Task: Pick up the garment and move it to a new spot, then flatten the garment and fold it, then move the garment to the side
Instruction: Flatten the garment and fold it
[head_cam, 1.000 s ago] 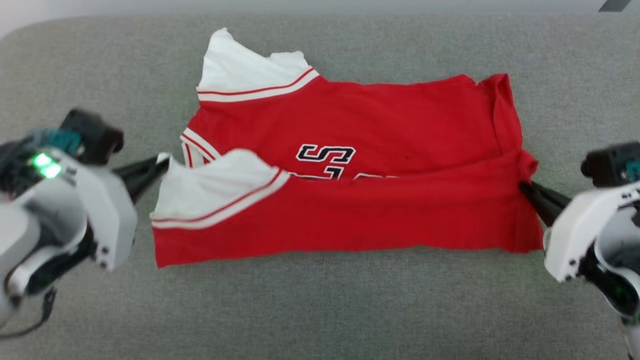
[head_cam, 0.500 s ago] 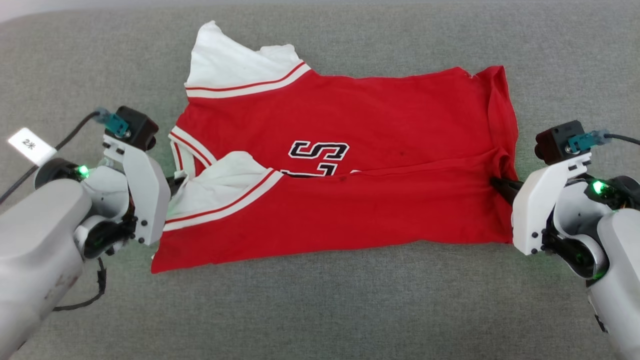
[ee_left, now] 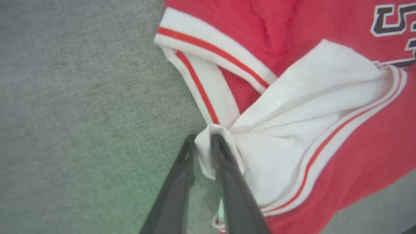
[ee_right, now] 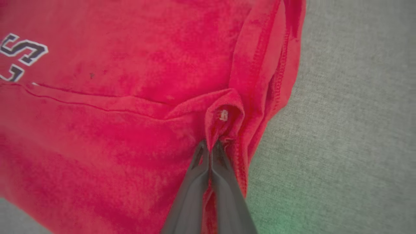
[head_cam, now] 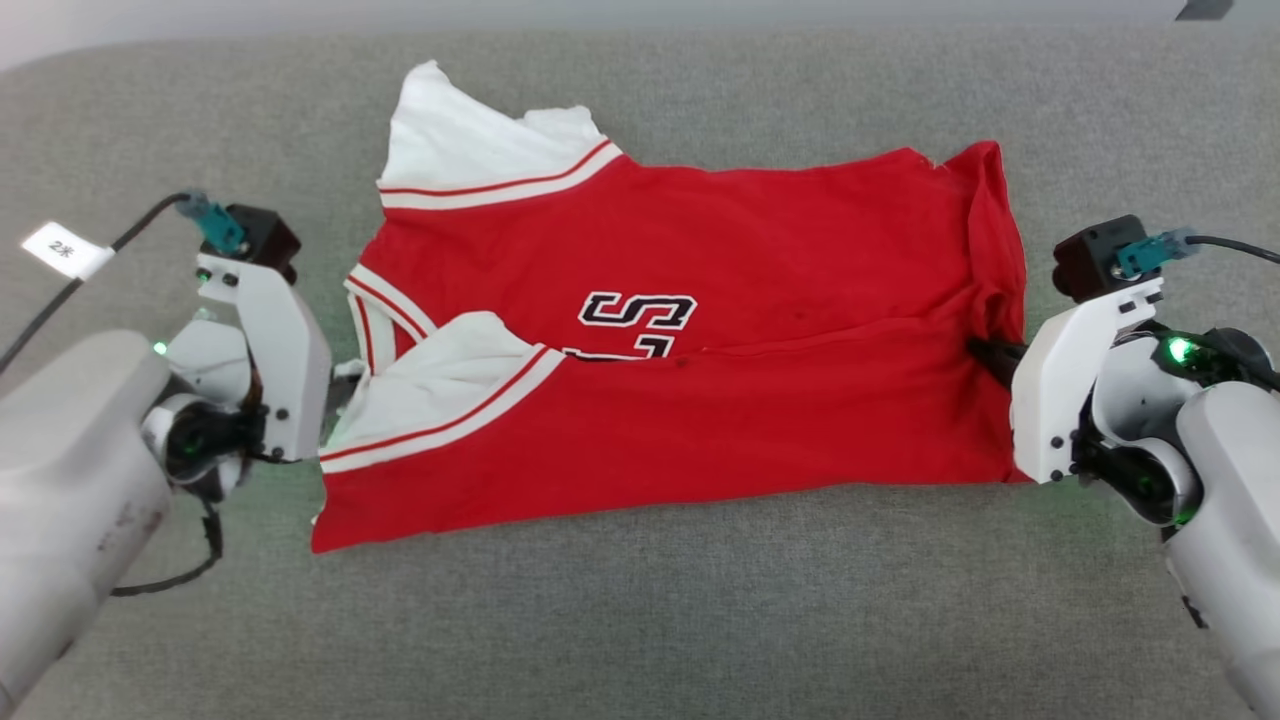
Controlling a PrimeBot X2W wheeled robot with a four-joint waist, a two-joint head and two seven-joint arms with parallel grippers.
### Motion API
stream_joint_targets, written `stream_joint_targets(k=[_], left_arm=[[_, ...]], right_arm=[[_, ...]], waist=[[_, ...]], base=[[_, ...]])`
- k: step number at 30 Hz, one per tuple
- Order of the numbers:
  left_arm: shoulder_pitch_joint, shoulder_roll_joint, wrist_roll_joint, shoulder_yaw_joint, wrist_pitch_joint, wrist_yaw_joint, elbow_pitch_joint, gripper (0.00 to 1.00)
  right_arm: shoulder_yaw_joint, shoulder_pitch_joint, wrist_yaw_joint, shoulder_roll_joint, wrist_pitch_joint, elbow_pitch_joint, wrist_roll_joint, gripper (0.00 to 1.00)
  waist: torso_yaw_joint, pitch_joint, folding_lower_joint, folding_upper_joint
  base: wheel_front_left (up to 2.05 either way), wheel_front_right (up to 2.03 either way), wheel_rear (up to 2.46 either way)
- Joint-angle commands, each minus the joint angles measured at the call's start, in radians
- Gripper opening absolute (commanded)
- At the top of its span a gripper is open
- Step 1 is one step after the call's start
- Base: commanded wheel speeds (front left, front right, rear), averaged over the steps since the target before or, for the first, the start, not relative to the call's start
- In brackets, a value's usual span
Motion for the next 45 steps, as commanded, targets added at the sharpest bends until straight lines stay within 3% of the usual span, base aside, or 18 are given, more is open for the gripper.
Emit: stream_joint_targets(k=[1,11,20,25,29,39,40,41,43,45], left_arm=[[-0.014,0.011,0.008,-0.004,-0.002,0.003,0.003,1.0],[-0.012,0.063,0.018,-0.004,-0.015,0.013,-0.09,1.0],[0.075,0.107,-0.108,0.011,0.108,0.134,-0.277,1.0],[0.124,0.145,-0.147,-0.006,0.175,0.224,-0.345,1.0],[0.149,0.165,-0.148,-0.008,0.178,0.265,-0.371,1.0],[0.241,0.132,-0.199,-0.013,0.154,0.266,-0.268,1.0],[0.247,0.128,-0.203,-0.013,0.148,0.264,-0.255,0.88],[0.254,0.122,-0.211,-0.011,0.146,0.261,-0.241,0.47],[0.27,0.107,-0.221,-0.009,0.144,0.25,-0.221,0.0],[0.288,0.092,-0.222,-0.019,0.154,0.231,-0.209,0.0]], right_arm=[[0.001,-0.013,-0.002,-0.012,-0.015,-0.005,0.003,0.97],[-0.085,0.069,-0.002,-0.05,-0.175,-0.109,-0.01,1.0],[-0.24,0.216,-0.002,-0.013,-0.372,-0.26,-0.119,1.0],[-0.312,0.29,-0.002,0.043,-0.379,-0.355,-0.179,1.0],[-0.36,0.339,-0.002,0.087,-0.363,-0.433,-0.207,1.0],[-0.444,0.437,-0.002,0.171,-0.308,-0.574,-0.246,1.0],[-0.454,0.45,-0.002,0.179,-0.292,-0.584,-0.247,1.0],[-0.458,0.462,-0.002,0.183,-0.275,-0.594,-0.249,1.0],[-0.469,0.482,-0.002,0.191,-0.23,-0.607,-0.243,1.0],[-0.473,0.498,-0.002,0.198,-0.176,-0.617,-0.225,1.0]], waist=[[0.007,-0.015,0.0,0.0],[0.032,-0.073,0.0,0.0],[0.026,-0.098,0.0,0.0],[0.0,-0.089,0.0,0.0],[-0.019,-0.079,0.0,0.0],[-0.048,-0.059,0.0,0.0],[-0.05,-0.058,0.0,0.0],[-0.05,-0.058,0.0,0.0],[-0.05,-0.057,0.0,0.0],[-0.049,-0.057,0.0,0.0]], base=[[0.0,0.0,0.0],[0.0,0.0,0.0],[0.0,0.0,0.0],[0.0,0.0,0.0],[0.0,0.0,0.0],[0.0,0.0,0.0],[0.0,0.0,0.0],[0.0,0.0,0.0],[0.0,0.0,0.0],[0.0,0.0,0.0]])
